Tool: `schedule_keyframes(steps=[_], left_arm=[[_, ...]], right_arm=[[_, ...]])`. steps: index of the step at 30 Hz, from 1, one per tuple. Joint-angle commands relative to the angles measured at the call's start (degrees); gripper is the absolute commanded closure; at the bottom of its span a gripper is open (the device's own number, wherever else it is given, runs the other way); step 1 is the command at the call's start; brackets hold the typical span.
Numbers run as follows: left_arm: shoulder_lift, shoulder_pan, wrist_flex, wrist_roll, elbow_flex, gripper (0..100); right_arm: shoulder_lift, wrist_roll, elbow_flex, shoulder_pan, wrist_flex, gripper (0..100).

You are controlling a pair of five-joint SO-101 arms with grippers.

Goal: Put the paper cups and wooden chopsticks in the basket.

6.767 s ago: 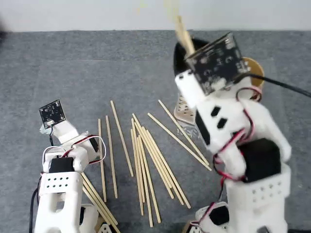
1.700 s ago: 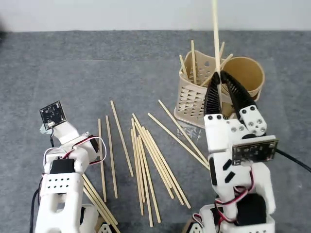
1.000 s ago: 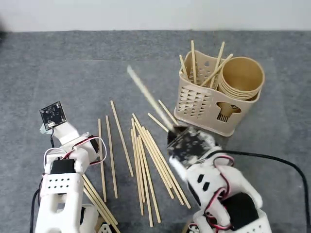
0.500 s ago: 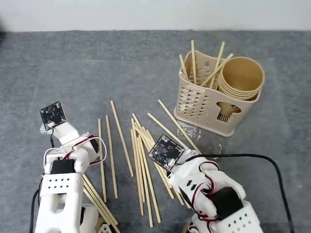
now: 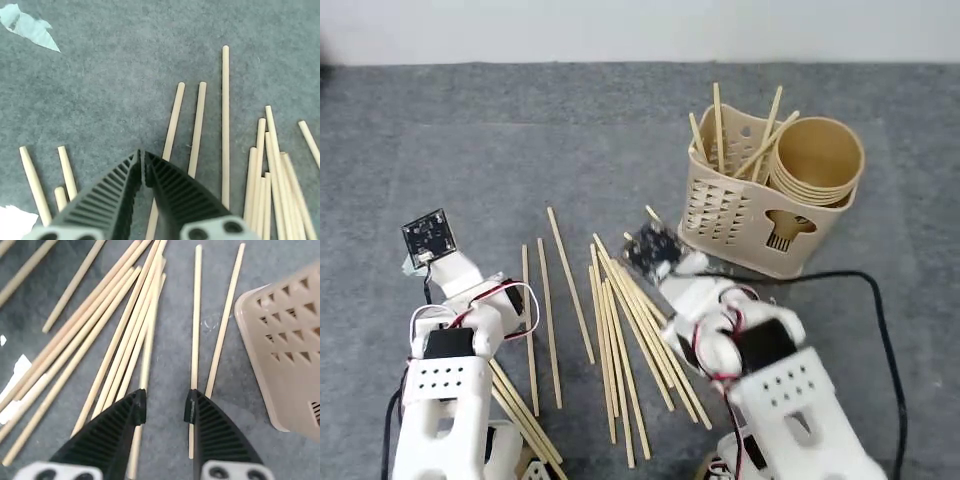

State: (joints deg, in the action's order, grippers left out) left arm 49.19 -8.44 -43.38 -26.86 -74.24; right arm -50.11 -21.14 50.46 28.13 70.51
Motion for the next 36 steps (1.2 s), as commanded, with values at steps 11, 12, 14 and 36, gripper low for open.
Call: schedule_keyframes(steps=[11,12,14,36], left_arm=[[1.41,0.44,1.05,0.09,0.31,99],[1.41,0.44,1.05,0.09,0.31,99],[1.41,0.44,1.05,0.09,0.31,99],[1.41,0.44,1.05,0.09,0.31,99]], right_arm=[[36.62,10.99,-18.29,2.95,-0.48,84.8],[38.90,10.99,-19.34,3.21,-0.48,84.9],[42.51,10.99,-21.45,3.74,-0.48,85.0],[64.66,18.55,-38.15,8.13,-1.45,76.8]])
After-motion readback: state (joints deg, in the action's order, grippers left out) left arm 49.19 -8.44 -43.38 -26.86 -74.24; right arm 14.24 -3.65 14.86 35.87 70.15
